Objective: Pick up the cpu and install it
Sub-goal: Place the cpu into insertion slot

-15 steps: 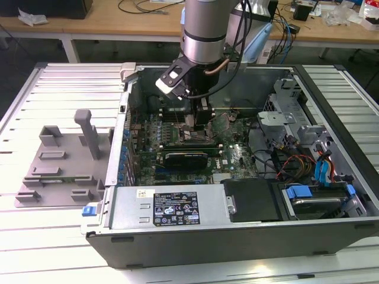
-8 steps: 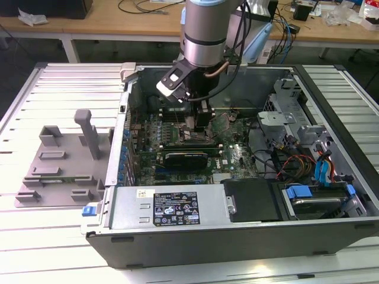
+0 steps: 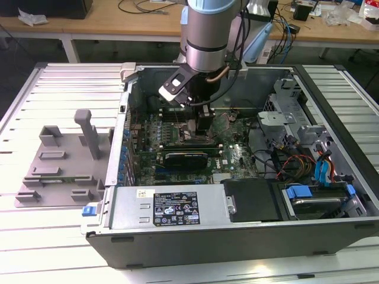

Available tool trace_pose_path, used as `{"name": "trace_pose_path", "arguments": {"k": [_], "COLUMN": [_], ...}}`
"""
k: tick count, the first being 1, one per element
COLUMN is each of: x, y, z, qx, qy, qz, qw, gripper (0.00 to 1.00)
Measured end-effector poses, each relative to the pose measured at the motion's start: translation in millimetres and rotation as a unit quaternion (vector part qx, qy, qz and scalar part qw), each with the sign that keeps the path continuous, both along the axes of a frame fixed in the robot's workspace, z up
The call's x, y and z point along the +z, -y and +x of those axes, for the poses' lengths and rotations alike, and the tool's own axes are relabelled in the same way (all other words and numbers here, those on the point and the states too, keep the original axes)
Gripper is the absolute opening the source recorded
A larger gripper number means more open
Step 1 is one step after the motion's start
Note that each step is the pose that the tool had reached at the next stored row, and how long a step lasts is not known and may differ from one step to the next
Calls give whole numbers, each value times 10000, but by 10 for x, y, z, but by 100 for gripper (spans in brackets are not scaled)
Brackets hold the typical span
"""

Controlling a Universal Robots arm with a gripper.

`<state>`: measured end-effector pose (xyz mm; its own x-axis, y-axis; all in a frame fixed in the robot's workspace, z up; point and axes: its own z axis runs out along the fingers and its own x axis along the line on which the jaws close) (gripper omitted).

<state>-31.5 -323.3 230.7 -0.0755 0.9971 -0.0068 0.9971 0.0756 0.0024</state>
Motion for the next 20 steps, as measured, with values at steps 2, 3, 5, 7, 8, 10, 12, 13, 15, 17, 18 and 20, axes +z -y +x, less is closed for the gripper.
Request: {"name": "trace_pose_path", "arguments": {"k": [2, 3, 5, 7, 8, 10, 12, 13, 15, 17, 18, 20], "x": [-20, -32, -83, -93, -94, -98, -120, -133, -151, -160, -162, -167], "y": [-1, -1, -11, -29, -35, -62, -68, -68, -73, -96, -107, -127], "z": [1, 1, 1, 1, 1, 1, -1, -2, -2, -4, -6, -15], "qx": [0, 0, -1, 0, 0, 0, -8, -12, -12, -12, -12, -12], "qy": [0, 0, 0, 0, 0, 0, 0, 0, -1, 0, 0, 0], "qz": [0, 0, 0, -1, -1, -1, -39, -116, -133, -133, -133, -133], "qw": [10000, 10000, 10000, 10000, 10000, 10000, 10000, 9999, 9999, 9999, 9999, 9999], "gripper": [55, 55, 55, 55, 55, 55, 55, 55, 55, 55, 55, 55]}}
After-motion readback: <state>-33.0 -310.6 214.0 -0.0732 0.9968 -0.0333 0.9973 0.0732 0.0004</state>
